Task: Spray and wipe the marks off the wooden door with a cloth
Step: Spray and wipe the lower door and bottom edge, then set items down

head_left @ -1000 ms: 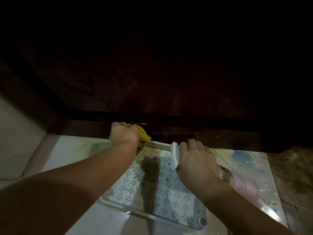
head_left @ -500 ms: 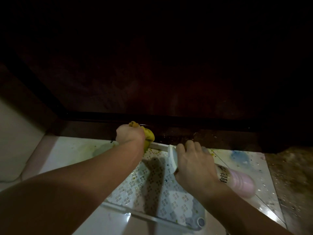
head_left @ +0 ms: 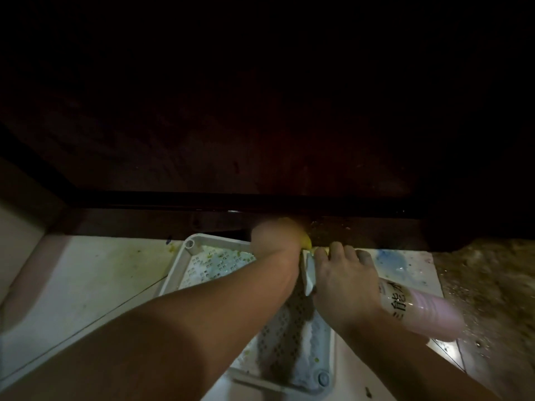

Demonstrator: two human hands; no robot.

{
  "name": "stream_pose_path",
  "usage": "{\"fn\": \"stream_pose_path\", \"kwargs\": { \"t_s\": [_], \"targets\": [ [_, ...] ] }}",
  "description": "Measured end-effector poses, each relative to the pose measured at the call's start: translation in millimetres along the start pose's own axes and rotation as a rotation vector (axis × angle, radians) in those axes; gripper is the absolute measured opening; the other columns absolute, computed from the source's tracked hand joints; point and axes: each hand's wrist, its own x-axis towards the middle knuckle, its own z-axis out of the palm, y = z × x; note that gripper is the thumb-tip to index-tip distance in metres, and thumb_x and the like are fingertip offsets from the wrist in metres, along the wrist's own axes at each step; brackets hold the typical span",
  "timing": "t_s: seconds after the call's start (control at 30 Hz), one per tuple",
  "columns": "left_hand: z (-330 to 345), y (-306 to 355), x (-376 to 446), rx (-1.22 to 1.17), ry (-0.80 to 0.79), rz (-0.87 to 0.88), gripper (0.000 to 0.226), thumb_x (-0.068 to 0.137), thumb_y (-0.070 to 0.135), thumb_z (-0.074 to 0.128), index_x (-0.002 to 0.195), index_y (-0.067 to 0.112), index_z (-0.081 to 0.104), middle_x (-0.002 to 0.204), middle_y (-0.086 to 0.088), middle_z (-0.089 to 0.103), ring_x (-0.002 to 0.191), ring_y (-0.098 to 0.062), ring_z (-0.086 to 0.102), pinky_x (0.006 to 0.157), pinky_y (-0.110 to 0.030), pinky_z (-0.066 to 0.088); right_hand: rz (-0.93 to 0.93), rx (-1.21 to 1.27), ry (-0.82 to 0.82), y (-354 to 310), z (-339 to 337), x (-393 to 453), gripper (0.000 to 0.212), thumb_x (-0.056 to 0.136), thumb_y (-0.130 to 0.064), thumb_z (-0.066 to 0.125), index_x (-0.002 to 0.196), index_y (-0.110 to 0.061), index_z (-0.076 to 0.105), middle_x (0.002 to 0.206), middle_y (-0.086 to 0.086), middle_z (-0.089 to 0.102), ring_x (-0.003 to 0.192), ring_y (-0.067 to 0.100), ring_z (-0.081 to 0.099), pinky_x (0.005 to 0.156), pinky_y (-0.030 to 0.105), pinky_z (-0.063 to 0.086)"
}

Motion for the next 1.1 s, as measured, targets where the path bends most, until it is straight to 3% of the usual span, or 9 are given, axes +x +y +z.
{"fn": "stream_pose_path", "kwargs": {
  "t_s": [0.2,0.47,0.53,0.63,0.77,0.83,0.9,1.0,1.1],
  "targets": [
    [1,-3,-5,0.224,-0.045,0.136,0.005,0.083,0.013,0.068,0.083,0.018,0.066,0.08,-0.003,0.067,0.079,-0.02,0.064,0.073,-0.033,0.056,0.03,0.011,-0.043,9,4,-1,0.052,0.083,-0.045,0.057,0.128,-0.021,0.044,0.118,0.007,0.048,0.113,0.028,0.046,0.096,0.043,0.035],
    [-66,8,13,0.311,0.073,0.235,0.021,0.086,0.017,0.066,0.074,0.025,0.052,0.075,0.0,0.057,0.067,-0.012,0.052,0.057,-0.026,0.041,-0.058,0.062,-0.124,6,15,-2,0.052,0.086,-0.046,0.062,0.127,-0.016,0.05,0.115,0.007,0.059,0.102,0.025,0.057,0.085,0.037,0.047],
    [-72,9,14,0.311,0.051,0.234,0.018,0.087,0.017,0.067,0.076,0.023,0.053,0.077,-0.002,0.058,0.071,-0.015,0.055,0.06,-0.027,0.044,-0.089,0.022,-0.149,2,22,-5,0.056,0.086,-0.045,0.062,0.13,-0.014,0.047,0.128,0.012,0.051,0.107,0.026,0.055,0.089,0.038,0.047],
    [-78,7,16,0.321,0.022,0.206,0.013,0.086,0.018,0.068,0.081,0.02,0.056,0.081,-0.004,0.06,0.08,-0.021,0.058,0.073,-0.035,0.051,-0.12,-0.027,-0.194,-3,31,-12,0.068,0.087,-0.048,0.06,0.139,-0.012,0.037,0.154,0.021,0.021,0.122,0.03,0.047,0.097,0.042,0.044],
    [-81,7,18,0.337,0.025,0.2,0.015,0.086,0.018,0.068,0.079,0.021,0.056,0.085,-0.005,0.061,0.086,-0.024,0.059,0.082,-0.04,0.053,-0.141,-0.064,-0.235,-5,35,-20,0.074,0.09,-0.048,0.057,0.144,-0.009,0.025,0.159,0.026,0.002,0.123,0.033,0.047,0.099,0.044,0.042],
    [-77,8,19,0.336,0.087,0.213,0.015,0.087,0.019,0.066,0.079,0.022,0.053,0.086,-0.004,0.06,0.085,-0.024,0.059,0.075,-0.036,0.052,-0.142,-0.087,-0.265,-5,36,-25,0.074,0.09,-0.045,0.057,0.144,-0.007,0.022,0.158,0.028,-0.001,0.122,0.034,0.047,0.1,0.045,0.041],
    [-72,10,19,0.328,0.19,0.233,0.013,0.09,0.021,0.062,0.087,0.019,0.05,0.094,-0.008,0.061,0.08,-0.022,0.058,0.066,-0.032,0.048,-0.131,-0.093,-0.288,-4,35,-29,0.072,0.09,-0.04,0.057,0.143,-0.007,0.022,0.156,0.027,0.003,0.12,0.033,0.047,0.1,0.045,0.04],
    [-68,12,26,0.296,0.298,0.226,0.017,0.093,0.019,0.057,0.105,0.013,0.047,0.116,-0.015,0.056,0.095,-0.029,0.058,0.078,-0.037,0.049,-0.094,-0.059,-0.232,1,29,-26,0.064,0.088,-0.038,0.058,0.139,-0.01,0.031,0.138,0.017,0.03,0.111,0.028,0.045,0.097,0.044,0.043],
    [-61,14,35,0.297,0.305,0.146,0.029,0.093,0.018,0.057,0.118,0.007,0.045,0.122,-0.018,0.054,0.106,-0.034,0.057,0.086,-0.04,0.048,-0.032,0.027,-0.094,8,18,-17,0.052,0.086,-0.037,0.058,0.13,-0.016,0.041,0.121,0.007,0.041,0.108,0.024,0.043,0.093,0.04,0.045]
  ]
}}
